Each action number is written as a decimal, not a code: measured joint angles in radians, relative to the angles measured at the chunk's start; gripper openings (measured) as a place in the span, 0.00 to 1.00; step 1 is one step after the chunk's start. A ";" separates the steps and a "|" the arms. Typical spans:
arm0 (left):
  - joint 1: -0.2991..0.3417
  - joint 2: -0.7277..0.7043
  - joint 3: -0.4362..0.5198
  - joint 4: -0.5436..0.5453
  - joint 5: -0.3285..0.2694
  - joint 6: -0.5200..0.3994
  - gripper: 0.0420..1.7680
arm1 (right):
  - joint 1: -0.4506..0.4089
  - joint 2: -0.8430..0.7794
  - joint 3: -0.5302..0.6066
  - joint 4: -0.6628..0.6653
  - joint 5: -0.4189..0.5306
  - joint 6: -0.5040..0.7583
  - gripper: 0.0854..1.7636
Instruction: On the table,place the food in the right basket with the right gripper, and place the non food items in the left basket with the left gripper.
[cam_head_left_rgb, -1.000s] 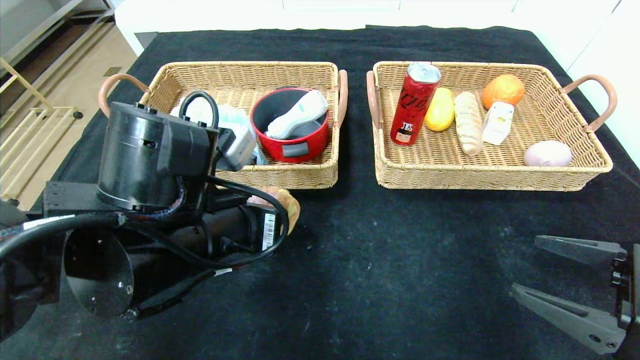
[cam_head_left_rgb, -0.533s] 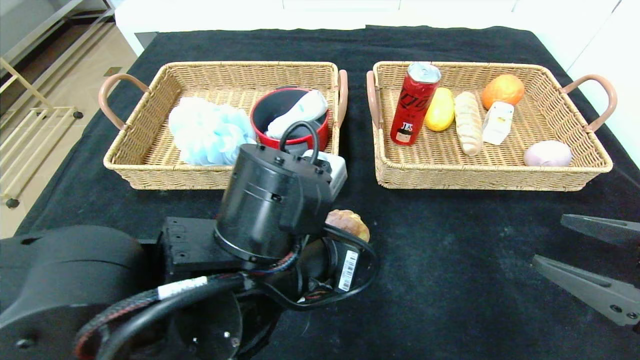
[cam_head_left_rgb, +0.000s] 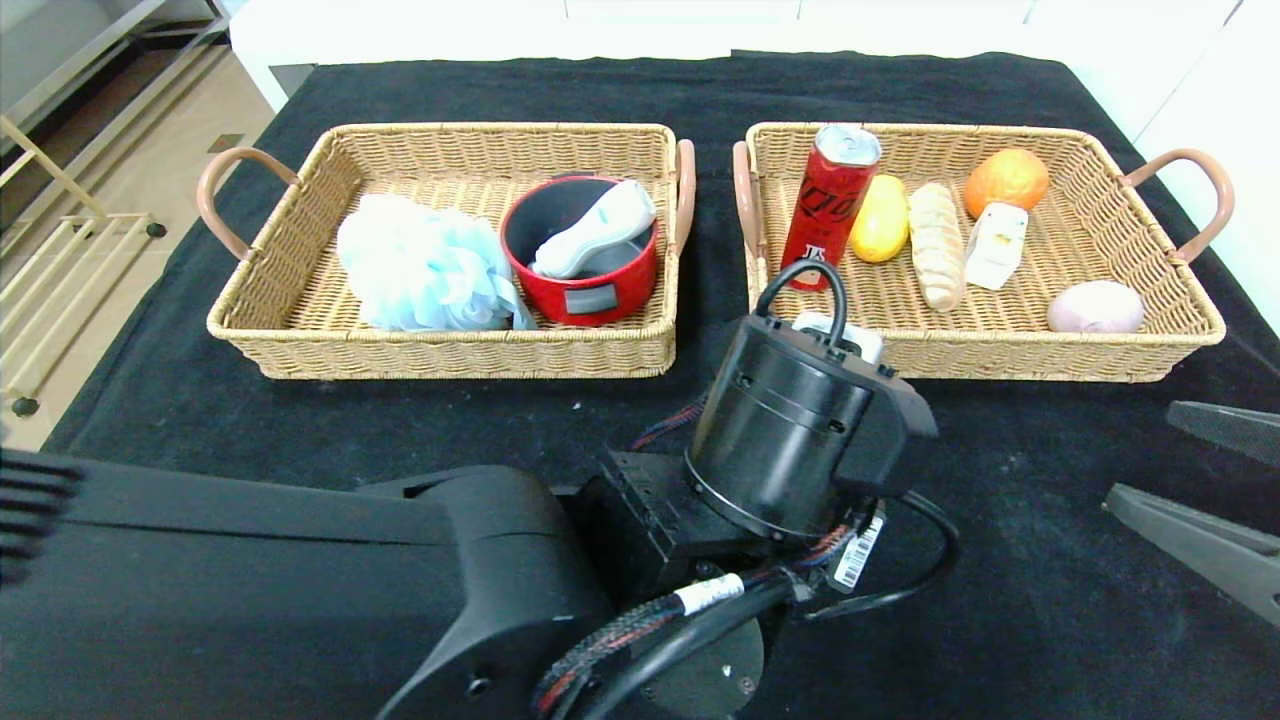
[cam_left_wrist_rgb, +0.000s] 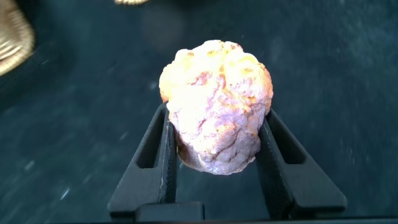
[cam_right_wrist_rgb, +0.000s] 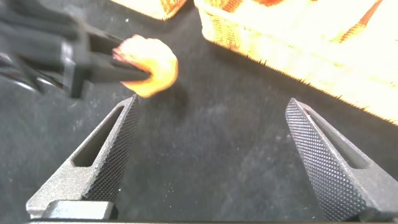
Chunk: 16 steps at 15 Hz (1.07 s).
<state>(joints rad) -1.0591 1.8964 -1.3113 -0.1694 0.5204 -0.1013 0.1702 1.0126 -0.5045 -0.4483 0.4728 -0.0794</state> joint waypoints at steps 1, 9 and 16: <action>-0.009 0.021 -0.014 0.001 0.000 0.004 0.44 | -0.008 -0.004 -0.004 0.001 0.000 0.000 0.97; -0.016 0.111 -0.072 -0.003 0.003 -0.003 0.44 | -0.022 -0.012 -0.012 0.000 0.003 0.001 0.97; -0.016 0.127 -0.074 -0.004 0.004 -0.010 0.76 | -0.022 -0.006 -0.011 0.001 0.003 0.002 0.97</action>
<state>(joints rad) -1.0755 2.0234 -1.3853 -0.1736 0.5243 -0.1115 0.1485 1.0068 -0.5155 -0.4468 0.4757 -0.0774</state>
